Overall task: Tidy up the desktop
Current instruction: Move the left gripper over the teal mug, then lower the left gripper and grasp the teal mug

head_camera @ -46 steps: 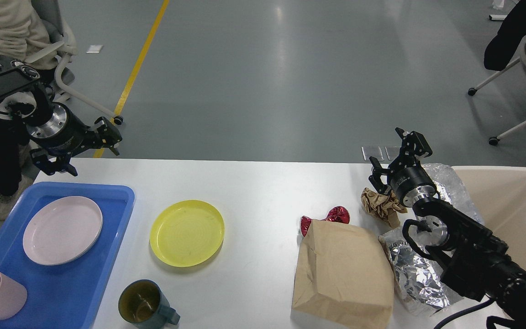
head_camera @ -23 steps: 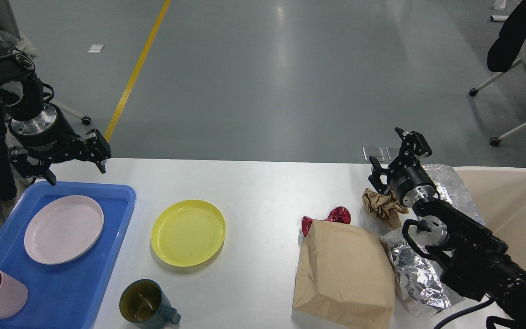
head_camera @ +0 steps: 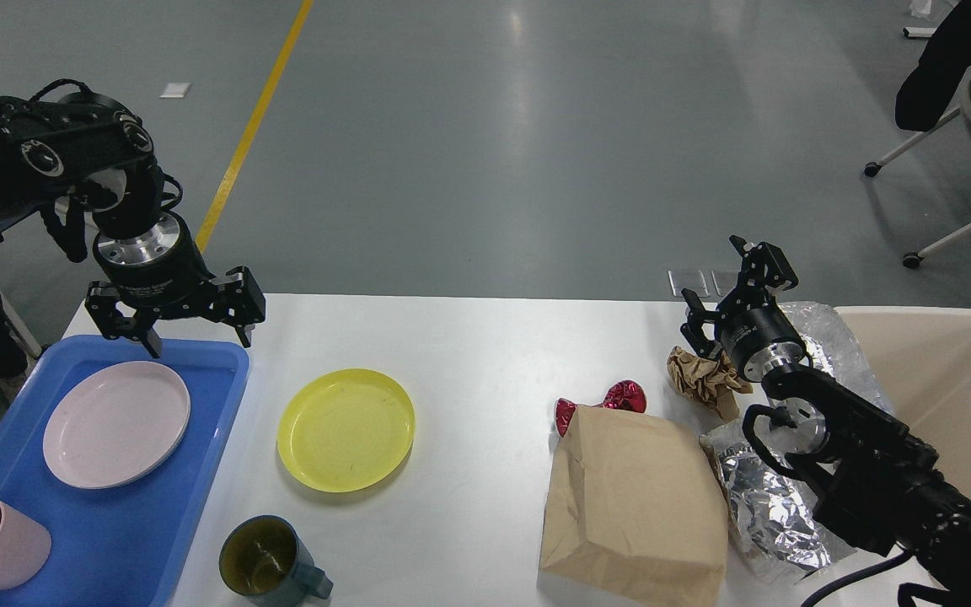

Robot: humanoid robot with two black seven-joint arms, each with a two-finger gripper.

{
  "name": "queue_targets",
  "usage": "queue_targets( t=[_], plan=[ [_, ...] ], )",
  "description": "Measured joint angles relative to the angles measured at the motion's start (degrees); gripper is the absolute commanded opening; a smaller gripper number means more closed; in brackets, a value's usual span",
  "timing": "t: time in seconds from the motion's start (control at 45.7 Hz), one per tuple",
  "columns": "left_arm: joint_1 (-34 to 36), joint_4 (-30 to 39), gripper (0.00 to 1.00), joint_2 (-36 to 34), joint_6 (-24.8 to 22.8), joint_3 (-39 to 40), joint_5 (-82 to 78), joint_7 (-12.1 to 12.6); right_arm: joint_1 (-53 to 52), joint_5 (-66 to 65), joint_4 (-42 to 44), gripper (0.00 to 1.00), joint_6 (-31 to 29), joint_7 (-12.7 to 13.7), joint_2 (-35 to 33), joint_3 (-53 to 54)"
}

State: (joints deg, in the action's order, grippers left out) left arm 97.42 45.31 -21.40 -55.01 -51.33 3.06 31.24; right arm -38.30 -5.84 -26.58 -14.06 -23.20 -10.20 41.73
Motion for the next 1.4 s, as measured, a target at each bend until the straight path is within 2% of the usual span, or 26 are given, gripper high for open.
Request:
queue_targets(
  t=[0.262, 0.394, 0.722, 1.4],
  plan=[
    [-0.1, 0.6, 0.97, 7.0, 0.0, 0.2, 0.2, -1.1, 0.0, 0.0, 0.0, 1.00, 0.0, 0.0, 0.0, 0.0],
    [1.1, 4.7, 0.97, 8.8, 0.0, -2.8, 0.1, -1.9, 0.0, 0.0, 0.0, 1.00, 0.0, 0.0, 0.0, 0.0],
    [2.6, 13.7, 0.97, 10.0, 0.0, -5.6, 0.0, -2.0, 0.0, 0.0, 0.0, 1.00, 0.0, 0.0, 0.0, 0.0],
    [-2.6, 15.8, 0.97, 18.8, 0.0, -5.7, 0.0, -1.9, 0.0, 0.0, 0.0, 1.00, 0.0, 0.0, 0.0, 0.0]
  ],
)
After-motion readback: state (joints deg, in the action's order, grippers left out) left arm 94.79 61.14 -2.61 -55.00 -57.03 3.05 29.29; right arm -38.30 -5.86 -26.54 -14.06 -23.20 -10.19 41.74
